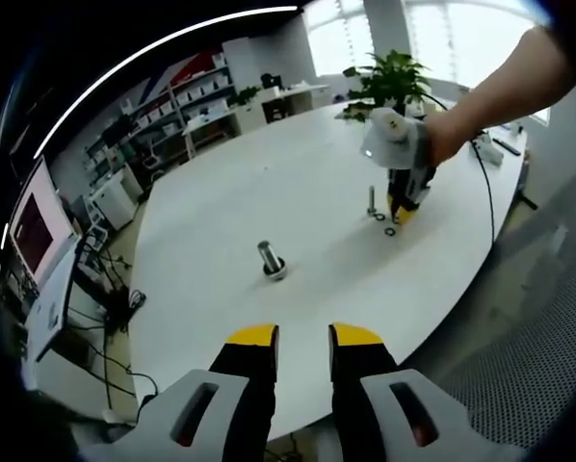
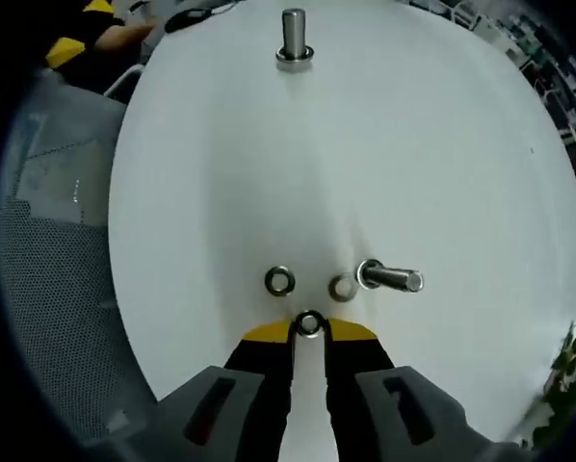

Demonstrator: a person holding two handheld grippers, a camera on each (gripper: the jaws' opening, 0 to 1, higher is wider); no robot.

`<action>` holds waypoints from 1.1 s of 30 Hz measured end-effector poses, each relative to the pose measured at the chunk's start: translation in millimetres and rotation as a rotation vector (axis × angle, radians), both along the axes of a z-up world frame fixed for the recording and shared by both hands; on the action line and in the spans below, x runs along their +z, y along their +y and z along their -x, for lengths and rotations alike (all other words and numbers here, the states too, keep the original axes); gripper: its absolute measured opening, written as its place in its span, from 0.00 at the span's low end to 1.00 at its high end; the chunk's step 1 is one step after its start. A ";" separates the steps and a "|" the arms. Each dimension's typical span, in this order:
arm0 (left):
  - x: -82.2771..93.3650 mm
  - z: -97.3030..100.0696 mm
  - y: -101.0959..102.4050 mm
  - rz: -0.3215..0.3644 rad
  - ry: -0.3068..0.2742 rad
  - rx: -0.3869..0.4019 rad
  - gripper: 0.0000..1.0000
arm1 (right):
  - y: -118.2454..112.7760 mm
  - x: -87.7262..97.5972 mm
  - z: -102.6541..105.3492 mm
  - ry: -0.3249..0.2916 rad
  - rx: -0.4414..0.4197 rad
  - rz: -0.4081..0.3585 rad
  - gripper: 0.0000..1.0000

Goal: Place the washer onto the threaded stud by aligning its center hole with the stud, sliding it down to the base, and recovering from edge contact or off-axis alignment until the washer reaches the visible bottom stop.

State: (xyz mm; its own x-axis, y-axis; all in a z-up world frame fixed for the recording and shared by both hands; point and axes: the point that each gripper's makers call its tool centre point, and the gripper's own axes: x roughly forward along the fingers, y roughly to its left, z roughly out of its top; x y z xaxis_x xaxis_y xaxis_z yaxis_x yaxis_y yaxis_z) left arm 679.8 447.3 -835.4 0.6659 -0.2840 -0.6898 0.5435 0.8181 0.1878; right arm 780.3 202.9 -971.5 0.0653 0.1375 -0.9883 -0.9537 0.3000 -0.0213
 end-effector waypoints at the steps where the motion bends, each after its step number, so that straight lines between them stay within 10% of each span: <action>1: 0.5 -0.1 0.1 0.001 -0.003 0.001 0.18 | 0.3 1.9 -1.4 -0.008 -0.012 -0.013 0.13; 21: 2.5 -0.5 -1.5 0.009 -0.009 -0.002 0.18 | 7.6 63.1 -36.6 -0.095 -0.088 -0.150 0.13; 33: 3.3 -0.5 -2.1 0.013 -0.012 -0.002 0.18 | 26.2 68.8 -43.9 -0.109 -0.022 -0.160 0.13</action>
State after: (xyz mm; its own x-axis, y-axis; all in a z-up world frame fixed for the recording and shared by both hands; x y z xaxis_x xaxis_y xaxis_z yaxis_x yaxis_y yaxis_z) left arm 680.3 445.3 -832.1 0.6738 -0.2943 -0.6778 0.5427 0.8196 0.1836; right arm 824.2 229.0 -902.7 0.1755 0.2896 -0.9409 -0.9415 0.3287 -0.0744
